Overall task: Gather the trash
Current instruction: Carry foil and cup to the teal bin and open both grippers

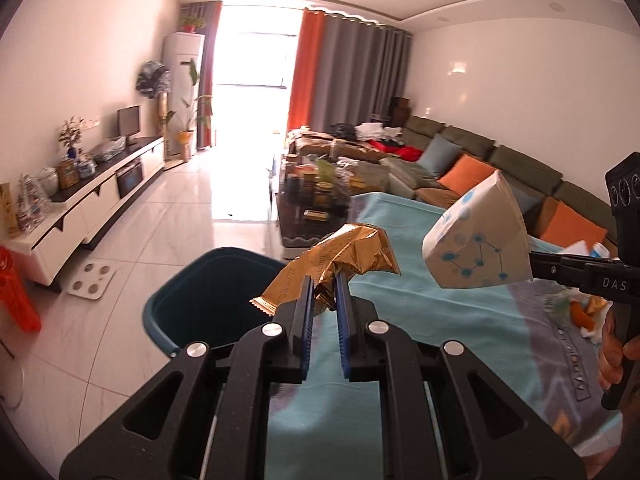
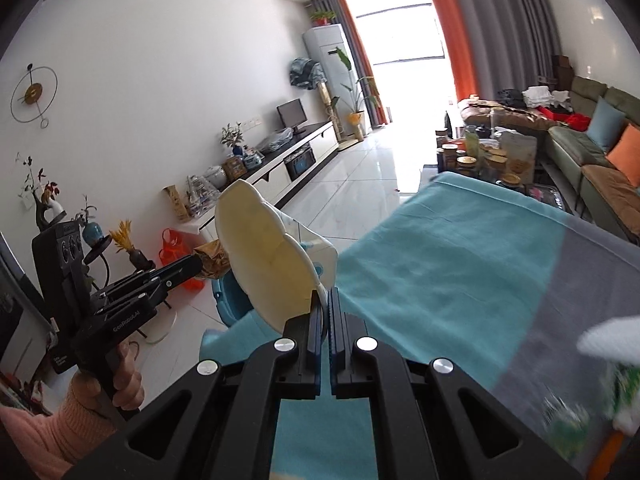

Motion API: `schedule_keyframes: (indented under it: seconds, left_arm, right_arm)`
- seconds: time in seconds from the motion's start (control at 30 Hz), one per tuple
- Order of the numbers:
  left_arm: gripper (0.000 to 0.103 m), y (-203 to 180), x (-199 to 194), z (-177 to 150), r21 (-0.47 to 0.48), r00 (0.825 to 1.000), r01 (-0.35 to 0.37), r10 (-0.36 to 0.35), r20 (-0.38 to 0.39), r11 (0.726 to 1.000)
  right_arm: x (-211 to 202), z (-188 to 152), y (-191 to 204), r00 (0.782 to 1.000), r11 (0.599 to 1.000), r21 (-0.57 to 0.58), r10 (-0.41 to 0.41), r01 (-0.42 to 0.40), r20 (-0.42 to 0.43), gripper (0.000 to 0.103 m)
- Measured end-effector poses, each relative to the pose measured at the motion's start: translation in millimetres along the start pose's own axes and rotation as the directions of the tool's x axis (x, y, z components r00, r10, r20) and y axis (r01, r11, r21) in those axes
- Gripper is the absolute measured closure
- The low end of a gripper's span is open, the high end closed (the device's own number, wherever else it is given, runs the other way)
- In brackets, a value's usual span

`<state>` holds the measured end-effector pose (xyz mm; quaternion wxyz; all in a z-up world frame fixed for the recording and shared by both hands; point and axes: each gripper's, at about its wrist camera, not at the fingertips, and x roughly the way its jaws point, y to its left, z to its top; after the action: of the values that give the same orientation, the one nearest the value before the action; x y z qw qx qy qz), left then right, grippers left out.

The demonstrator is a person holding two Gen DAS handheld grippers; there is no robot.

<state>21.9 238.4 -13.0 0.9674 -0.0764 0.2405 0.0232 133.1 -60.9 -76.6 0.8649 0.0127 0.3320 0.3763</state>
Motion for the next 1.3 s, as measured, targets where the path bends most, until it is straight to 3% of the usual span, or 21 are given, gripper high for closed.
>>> schedule_keyframes:
  seconds: [0.4,0.73,1.03,1.2,1.3]
  left_arm:
    - [0.092,87,45,3,-0.07,0.987,-0.145,0.139,-0.084,0.987]
    - [0.091,105,111,-1,-0.097,0.968,-0.201,0.183,-0.172,0.975]
    - [0.086,119,158,-12,-0.141,0.957,-0.203,0.165,-0.24,0.969]
    - [0.071,106,150,-19,-0.158,0.958,-0.21,0.171,-0.23,0.965]
    - [0.069,96,135,-16,-0.168,0.964,-0.205,0.168,-0.208,0.964]
  right_arm:
    - [96,30,26,0.991,0.998,-0.011,0.066,-0.067,-0.118,0.101]
    - [157,30,42,0.972,1.0,0.001,0.026,-0.027,-0.232,0.101]
    - [188,28,42,0.948,1.0,0.018,0.02,-0.015,-0.319,0.096]
    - [186,25,42,0.952,0.999,0.03,0.025,-0.016,-0.306,0.09]
    - [176,25,36,0.959,0.998,0.047,0.042,-0.03,-0.28,0.088]
